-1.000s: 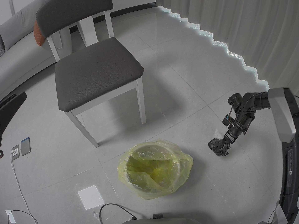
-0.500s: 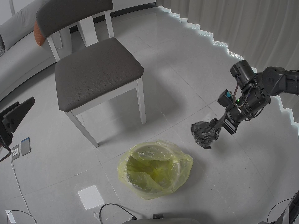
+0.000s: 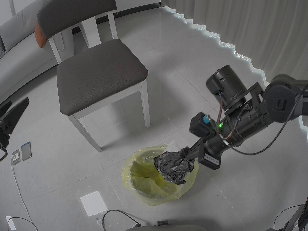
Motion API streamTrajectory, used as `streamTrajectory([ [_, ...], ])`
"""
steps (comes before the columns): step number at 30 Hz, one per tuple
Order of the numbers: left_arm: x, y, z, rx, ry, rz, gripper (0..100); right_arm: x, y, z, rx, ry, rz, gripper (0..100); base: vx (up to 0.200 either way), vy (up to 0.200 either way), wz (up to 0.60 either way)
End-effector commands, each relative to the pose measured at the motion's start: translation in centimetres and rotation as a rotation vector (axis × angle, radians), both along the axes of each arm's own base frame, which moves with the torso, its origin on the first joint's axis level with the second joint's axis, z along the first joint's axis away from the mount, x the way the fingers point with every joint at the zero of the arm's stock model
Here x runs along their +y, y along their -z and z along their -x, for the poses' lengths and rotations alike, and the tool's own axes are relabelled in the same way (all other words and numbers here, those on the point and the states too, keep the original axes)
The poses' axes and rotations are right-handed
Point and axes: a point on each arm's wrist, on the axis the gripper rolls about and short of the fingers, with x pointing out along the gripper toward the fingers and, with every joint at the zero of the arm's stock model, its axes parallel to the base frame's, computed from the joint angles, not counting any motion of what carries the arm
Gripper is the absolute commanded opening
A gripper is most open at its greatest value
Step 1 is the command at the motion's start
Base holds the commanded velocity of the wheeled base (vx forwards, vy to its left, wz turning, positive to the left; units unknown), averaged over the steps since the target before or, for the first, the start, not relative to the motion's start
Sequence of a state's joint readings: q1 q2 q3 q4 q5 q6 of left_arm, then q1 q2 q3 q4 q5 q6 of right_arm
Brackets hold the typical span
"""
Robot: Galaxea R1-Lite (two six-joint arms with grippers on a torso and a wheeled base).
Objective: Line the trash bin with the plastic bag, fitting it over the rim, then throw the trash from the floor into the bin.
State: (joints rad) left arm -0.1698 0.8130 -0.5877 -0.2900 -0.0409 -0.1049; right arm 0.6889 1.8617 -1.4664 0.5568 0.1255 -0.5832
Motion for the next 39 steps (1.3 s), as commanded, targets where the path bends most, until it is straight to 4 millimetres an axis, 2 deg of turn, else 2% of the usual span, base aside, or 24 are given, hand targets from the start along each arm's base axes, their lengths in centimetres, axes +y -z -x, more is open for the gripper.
streamTrajectory([
  [1,0.0,-1.4,0.1,-0.061,0.003,-0.006,100,2.3,2.9,-0.3,0.056,-0.049,0.042,0,0.0,0.0,0.0],
  [7,-0.1,-1.9,0.3,-0.083,0.028,-0.02,100,4.4,5.2,-2.2,0.034,-0.058,0.02,0,0.0,0.0,0.0],
  [13,0.2,-1.8,1.9,-0.123,0.027,-0.017,100,5.8,7.1,-3.8,0.047,-0.059,0.03,0,0.0,0.0,0.0],
  [16,0.3,-1.8,2.5,-0.141,0.03,-0.014,100,6.4,7.5,-3.9,0.05,-0.067,0.032,0,0.0,0.0,0.0],
  [21,0.3,-1.8,2.7,-0.146,0.028,-0.014,100,7.0,7.9,-4.1,0.05,-0.073,0.032,0,0.0,0.0,0.0],
  [27,0.3,-1.7,2.8,-0.147,0.03,-0.013,100,7.7,9.3,-4.9,0.073,-0.058,0.038,0,0.0,0.0,0.0],
  [35,0.4,-1.8,2.9,-0.151,0.033,-0.013,100,8.6,11.9,-6.9,0.113,-0.037,0.037,0,0.0,0.0,0.0],
  [39,0.3,-1.7,2.8,-0.148,0.033,-0.014,100,8.6,12.5,-7.9,0.114,-0.015,0.03,0,0.0,0.0,0.0],
])
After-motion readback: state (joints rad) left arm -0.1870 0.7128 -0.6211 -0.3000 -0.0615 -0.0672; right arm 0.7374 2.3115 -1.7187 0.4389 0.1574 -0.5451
